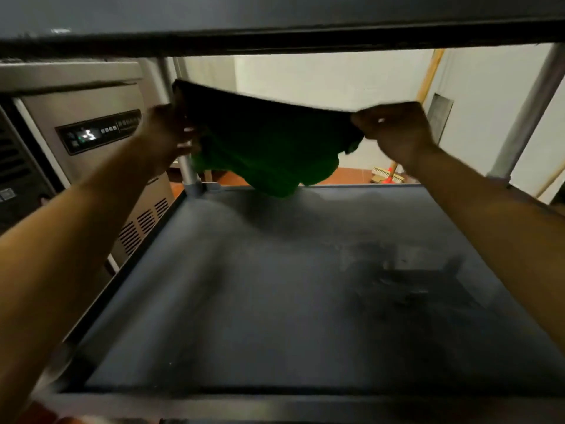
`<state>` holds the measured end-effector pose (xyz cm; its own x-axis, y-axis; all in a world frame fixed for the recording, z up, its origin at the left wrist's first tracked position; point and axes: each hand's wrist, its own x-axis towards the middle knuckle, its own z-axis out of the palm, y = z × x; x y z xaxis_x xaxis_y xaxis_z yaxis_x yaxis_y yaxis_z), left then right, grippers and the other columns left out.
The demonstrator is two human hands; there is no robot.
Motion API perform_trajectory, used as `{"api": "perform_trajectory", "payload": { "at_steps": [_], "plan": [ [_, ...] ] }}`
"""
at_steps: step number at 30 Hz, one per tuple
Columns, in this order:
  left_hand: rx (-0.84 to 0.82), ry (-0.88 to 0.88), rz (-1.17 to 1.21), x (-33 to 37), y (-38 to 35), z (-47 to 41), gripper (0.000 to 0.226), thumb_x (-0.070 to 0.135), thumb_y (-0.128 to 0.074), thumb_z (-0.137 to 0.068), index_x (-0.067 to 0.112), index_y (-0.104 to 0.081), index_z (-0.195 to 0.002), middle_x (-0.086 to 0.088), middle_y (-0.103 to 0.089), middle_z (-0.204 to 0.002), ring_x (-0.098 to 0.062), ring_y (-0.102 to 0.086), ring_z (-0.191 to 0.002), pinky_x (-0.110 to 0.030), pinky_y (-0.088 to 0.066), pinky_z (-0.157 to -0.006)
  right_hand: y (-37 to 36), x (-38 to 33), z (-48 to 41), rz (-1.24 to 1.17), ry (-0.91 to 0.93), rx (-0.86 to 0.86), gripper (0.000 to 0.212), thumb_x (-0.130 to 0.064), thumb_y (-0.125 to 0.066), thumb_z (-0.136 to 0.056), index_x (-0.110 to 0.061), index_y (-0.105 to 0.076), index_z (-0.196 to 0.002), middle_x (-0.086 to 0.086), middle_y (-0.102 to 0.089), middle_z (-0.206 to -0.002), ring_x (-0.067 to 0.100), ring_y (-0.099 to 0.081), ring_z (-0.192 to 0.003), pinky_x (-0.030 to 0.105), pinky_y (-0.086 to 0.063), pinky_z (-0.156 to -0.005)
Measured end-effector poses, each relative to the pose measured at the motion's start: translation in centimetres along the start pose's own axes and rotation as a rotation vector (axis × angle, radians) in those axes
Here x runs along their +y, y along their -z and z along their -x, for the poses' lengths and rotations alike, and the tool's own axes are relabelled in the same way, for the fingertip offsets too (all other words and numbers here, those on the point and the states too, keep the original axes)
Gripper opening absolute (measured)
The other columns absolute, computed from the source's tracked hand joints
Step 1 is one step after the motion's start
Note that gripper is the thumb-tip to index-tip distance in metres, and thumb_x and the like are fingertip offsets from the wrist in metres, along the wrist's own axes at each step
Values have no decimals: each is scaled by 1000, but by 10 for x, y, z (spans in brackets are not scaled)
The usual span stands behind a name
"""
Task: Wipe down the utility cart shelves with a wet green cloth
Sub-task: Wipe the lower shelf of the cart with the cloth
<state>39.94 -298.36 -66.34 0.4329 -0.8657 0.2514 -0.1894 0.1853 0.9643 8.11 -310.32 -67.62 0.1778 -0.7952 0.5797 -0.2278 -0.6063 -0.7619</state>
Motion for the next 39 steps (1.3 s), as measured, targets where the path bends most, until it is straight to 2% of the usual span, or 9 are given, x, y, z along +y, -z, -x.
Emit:
{"api": "perform_trajectory", "payload": {
  "at_steps": [5, 7, 10, 13, 15, 17, 19, 23, 39],
  "plan": [
    [-106, 198, -405, -58, 40, 22, 48, 45, -41, -104, 2, -61, -110, -18, -68, -99, -21, -68, -71, -38, -51, -72, -24, 28, 49, 389, -84, -454, 20, -30, -72, -89, -13, -77, -99, -1, -73, -102, 14, -65, -92, 27, -48, -89],
    [-309, 307, -748, -71, 47, 30, 44, 48, -45, -100, 10, -65, -109, -18, -69, -105, -25, -67, -79, -42, -52, -74, -39, 38, 68, 501, -43, -691, 27, -30, -63, -95, -5, -74, -96, 12, -73, -94, 24, -65, -85, 32, -46, -80],
    [-510, 268, -1227, -80, 39, 40, 29, 32, -56, -99, 25, -60, -128, -3, -57, -129, -21, -59, -109, -34, -47, -91, -62, 45, 85, 592, -60, -781, 31, -28, -54, -100, -1, -63, -88, 12, -61, -78, 21, -54, -69, 33, -40, -66],
    [-529, 141, -1160, -80, 14, 50, 40, 11, -54, -96, 22, -57, -135, -3, -51, -142, -21, -53, -125, -34, -42, -105, -81, 52, 91, 541, -35, -806, 33, -35, -53, -100, -6, -62, -113, 13, -61, -110, 24, -59, -99, 39, -46, -89],
    [-627, 158, -1085, -87, -2, 56, 43, 26, -57, -98, 23, -53, -140, -2, -53, -143, -19, -53, -127, -33, -40, -109, -88, 60, 95, 534, -106, -916, 67, -58, -54, -92, -25, -38, -148, 5, -35, -154, 24, -37, -139, 43, -33, -113],
    [-719, 165, -1201, -99, -15, 64, 59, 47, -61, -94, 24, -45, -146, 0, -50, -140, -21, -50, -129, -33, -38, -108, -94, 71, 102, 668, -69, -995, 86, -71, -50, -86, -34, -15, -156, -1, -14, -164, 26, -15, -148, 52, -20, -119],
    [-641, -1, -1374, -115, -20, 68, 61, 57, -60, -91, 25, -49, -142, -3, -51, -131, -25, -54, -120, -37, -44, -102, -99, 81, 104, 790, 27, -925, 79, -70, -40, -91, -33, -16, -156, 2, -22, -161, 29, -18, -145, 55, -23, -116],
    [-430, -139, -1325, -132, -20, 73, 33, 43, -49, -101, 19, -63, -118, -5, -57, -111, -26, -59, -102, -42, -49, -90, -107, 79, 103, 761, 58, -832, 56, -55, -37, -100, -25, -39, -148, 7, -41, -138, 29, -38, -127, 46, -37, -105],
    [-419, -44, -1241, -107, -19, 131, 32, 38, -44, -104, 17, -56, -83, -3, -58, -83, -25, -58, -81, -39, -49, -77, -79, 40, 151, 627, 4, -909, 46, -43, -36, -104, -17, -49, -140, 9, -52, -122, 26, -53, -111, 41, -43, -98]
  ]
}}
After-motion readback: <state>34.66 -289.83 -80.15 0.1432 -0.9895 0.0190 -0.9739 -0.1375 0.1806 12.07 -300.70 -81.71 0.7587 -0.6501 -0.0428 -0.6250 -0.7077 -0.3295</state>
